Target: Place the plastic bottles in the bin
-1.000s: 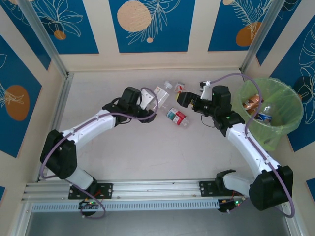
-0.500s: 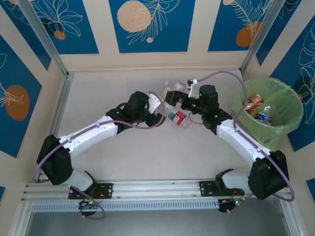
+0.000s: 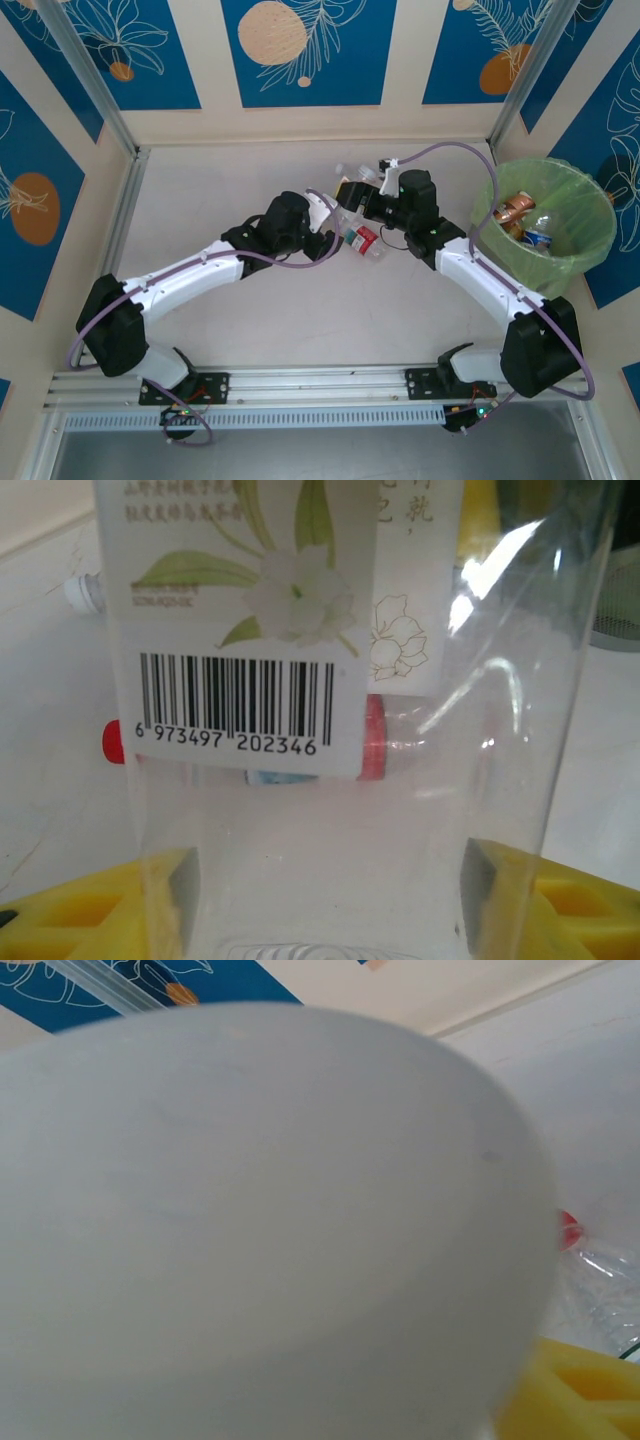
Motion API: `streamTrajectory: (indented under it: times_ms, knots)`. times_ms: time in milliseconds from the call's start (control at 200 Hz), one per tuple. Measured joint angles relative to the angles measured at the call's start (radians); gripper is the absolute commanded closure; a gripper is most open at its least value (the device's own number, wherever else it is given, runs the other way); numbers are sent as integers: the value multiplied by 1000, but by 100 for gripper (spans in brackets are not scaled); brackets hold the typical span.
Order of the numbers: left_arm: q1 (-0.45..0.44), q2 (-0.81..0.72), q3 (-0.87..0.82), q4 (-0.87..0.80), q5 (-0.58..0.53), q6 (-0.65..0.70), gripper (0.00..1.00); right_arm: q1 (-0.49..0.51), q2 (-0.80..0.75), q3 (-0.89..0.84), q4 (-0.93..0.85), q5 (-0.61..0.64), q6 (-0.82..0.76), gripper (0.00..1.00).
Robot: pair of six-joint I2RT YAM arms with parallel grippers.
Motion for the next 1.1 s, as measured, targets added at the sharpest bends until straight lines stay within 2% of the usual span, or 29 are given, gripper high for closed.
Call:
streamTrajectory:
  times_ms: [210, 350, 600, 850, 1100]
  knots:
    - [-1, 0, 0, 6, 43, 0, 53, 0, -29, 0, -6, -7, -48, 45]
    - [-2, -1, 0, 18, 66, -4, 48, -1, -51, -1, -24, -5, -66, 54]
    - [-6, -2, 0, 22, 91, -4, 45, -1, -83, -6, -58, 9, -80, 61]
    - [-8, -2, 0, 28, 124, -8, 27, -1, -108, -9, -88, 23, -84, 66]
    - [-6, -26, -7, 45, 232, -10, 1, -4, -150, -22, -103, 16, -96, 68]
